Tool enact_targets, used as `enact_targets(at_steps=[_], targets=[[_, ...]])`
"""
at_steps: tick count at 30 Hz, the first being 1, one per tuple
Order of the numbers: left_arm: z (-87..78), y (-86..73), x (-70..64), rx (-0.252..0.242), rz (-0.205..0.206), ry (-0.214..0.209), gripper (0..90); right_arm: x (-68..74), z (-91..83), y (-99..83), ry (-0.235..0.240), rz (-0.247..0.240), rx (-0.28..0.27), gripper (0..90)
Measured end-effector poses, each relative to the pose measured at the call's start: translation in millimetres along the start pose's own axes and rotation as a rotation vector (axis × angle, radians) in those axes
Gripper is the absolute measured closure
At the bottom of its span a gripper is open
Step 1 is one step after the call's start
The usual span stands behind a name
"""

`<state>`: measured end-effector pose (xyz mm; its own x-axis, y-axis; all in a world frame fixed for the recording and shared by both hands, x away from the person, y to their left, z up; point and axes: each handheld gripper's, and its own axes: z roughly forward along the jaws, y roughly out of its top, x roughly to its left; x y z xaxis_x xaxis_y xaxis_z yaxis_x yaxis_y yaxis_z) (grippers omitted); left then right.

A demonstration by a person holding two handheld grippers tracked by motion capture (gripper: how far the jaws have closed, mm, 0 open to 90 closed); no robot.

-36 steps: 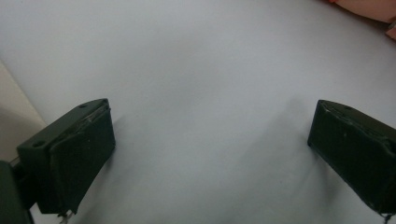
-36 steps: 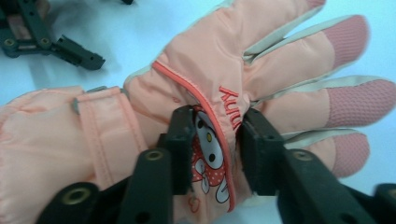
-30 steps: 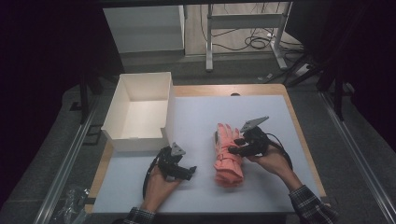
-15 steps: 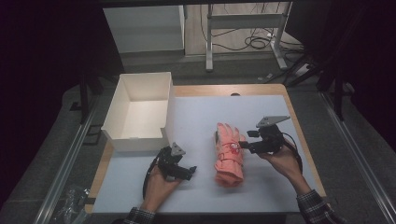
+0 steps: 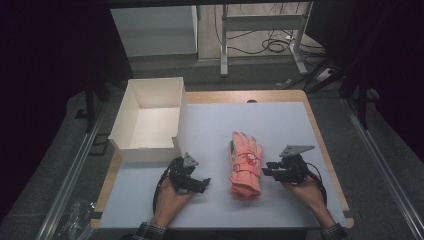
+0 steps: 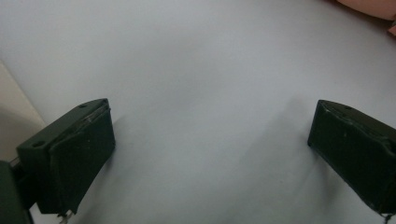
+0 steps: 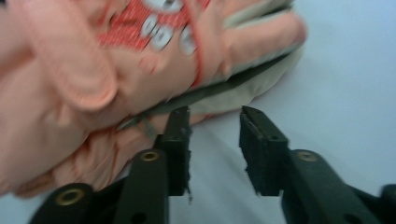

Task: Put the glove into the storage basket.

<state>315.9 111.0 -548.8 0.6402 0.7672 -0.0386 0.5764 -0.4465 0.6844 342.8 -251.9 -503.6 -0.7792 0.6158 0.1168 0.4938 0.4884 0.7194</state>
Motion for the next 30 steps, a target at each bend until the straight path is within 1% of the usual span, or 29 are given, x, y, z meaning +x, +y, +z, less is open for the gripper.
enact_targets(at_steps=[1, 2, 3, 5, 6, 8, 10, 11, 13, 15, 17, 18, 21, 22, 24, 28, 30], targets=[[0.0, 0.0, 0.0, 0.0, 0.0, 0.0, 0.5, 0.0, 0.0, 0.0, 0.0, 0.0, 0.0, 67.7], [0.0, 0.0, 0.0, 0.0, 0.0, 0.0, 0.5, 4.8, 2.0, -6.5, 0.012, -0.005, 0.001, 71.9], [0.0, 0.0, 0.0, 0.0, 0.0, 0.0, 0.5, 6.7, 2.7, -8.5, 0.018, -0.005, 0.006, 73.2], [0.0, 0.0, 0.0, 0.0, 0.0, 0.0, 0.5, 9.3, 4.1, -11.1, 0.027, -0.009, 0.009, 74.1], [0.0, 0.0, 0.0, 0.0, 0.0, 0.0, 0.5, 15.5, 7.7, -16.1, 0.041, -0.022, 0.018, 74.9], [0.0, 0.0, 0.0, 0.0, 0.0, 0.0, 0.5, 21.0, 10.6, -19.0, 0.034, -0.034, 0.019, 75.8], [0.0, 0.0, 0.0, 0.0, 0.0, 0.0, 0.5, 22.1, 11.2, -19.7, 0.028, -0.043, 0.017, 75.8], [0.0, 0.0, 0.0, 0.0, 0.0, 0.0, 0.5, 24.2, 11.8, -20.8, 0.039, -0.041, 0.013, 75.8], [0.0, 0.0, 0.0, 0.0, 0.0, 0.0, 0.5, 25.1, 12.5, -21.0, 0.043, -0.04, 0.013, 75.8], [0.0, 0.0, 0.0, 0.0, 0.0, 0.0, 0.5, 28.9, 16.5, -21.7, 0.058, -0.045, 0.021, 75.7], [0.0, 0.0, 0.0, 0.0, 0.0, 0.0, 0.5, 31.3, 17.4, -21.9, 0.049, -0.047, 0.017, 75.7], [0.0, 0.0, 0.0, 0.0, 0.0, 0.0, 0.5, 34.3, 19.7, -20.4, 0.051, -0.055, 0.016, 75.6], [0.1, 0.0, 0.0, 0.0, 0.0, 0.0, 0.5, 37.3, 22.4, -19.1, 0.056, -0.059, 0.012, 75.5], [0.1, 0.0, 0.0, -0.001, 0.0, 0.0, 0.5, 40.0, 25.3, -17.3, 0.057, -0.069, 0.012, 74.9], [0.1, 0.0, 0.0, -0.001, -0.001, 0.0, 0.5, 41.5, 26.5, -16.3, 0.059, -0.069, 0.014, 74.7], [0.0, 0.0, 0.0, 0.0, 0.0, 0.0, 0.5, 46.1, 32.1, -12.3, 0.06, -0.083, 0.015, 73.1], [0.0, 0.0, 0.0, 0.0, 0.0, 0.0, 0.5, 47.9, 34.3, -10.9, 0.065, -0.08, 0.015, 72.8]])
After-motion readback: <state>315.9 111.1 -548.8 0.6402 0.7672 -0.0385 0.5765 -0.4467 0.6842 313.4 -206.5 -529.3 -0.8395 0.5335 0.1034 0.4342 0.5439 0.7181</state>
